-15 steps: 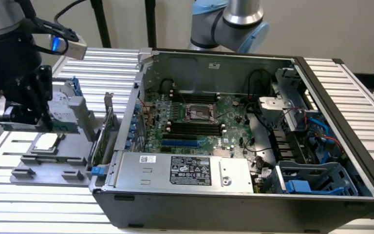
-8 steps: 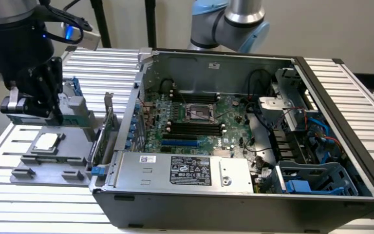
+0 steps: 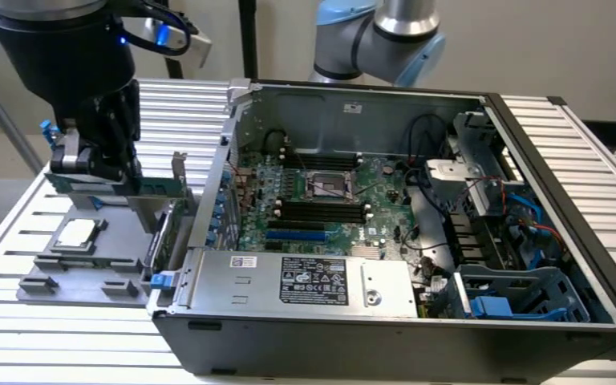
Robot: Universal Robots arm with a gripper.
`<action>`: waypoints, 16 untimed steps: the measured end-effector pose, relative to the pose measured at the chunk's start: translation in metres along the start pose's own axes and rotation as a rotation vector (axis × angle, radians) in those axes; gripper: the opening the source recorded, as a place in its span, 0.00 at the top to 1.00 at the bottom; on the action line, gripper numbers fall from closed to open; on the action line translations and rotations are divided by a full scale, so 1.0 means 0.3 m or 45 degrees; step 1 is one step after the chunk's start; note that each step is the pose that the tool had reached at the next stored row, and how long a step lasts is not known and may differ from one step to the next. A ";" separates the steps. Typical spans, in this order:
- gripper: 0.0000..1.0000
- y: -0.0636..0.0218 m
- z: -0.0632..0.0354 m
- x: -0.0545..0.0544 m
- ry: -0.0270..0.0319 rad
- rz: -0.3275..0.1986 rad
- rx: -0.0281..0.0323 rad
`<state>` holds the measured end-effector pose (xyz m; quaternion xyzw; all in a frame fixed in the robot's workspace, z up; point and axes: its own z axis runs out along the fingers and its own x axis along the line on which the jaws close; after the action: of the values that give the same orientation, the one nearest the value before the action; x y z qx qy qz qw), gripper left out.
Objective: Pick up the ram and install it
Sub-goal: 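Pick up the ram and move it above insertion slot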
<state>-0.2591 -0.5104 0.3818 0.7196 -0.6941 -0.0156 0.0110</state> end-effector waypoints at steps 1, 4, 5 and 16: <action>0.86 -0.015 -0.005 0.001 -0.0011 0.000 0.0000; 0.86 -0.060 -0.015 0.002 -0.0042 0.000 0.0001; 0.86 -0.076 -0.017 0.003 -0.0053 0.000 0.0001; 0.86 -0.241 -0.026 0.008 -0.0106 -0.001 0.0004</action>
<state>-0.1866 -0.5102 0.3868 0.7197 -0.6940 -0.0185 0.0080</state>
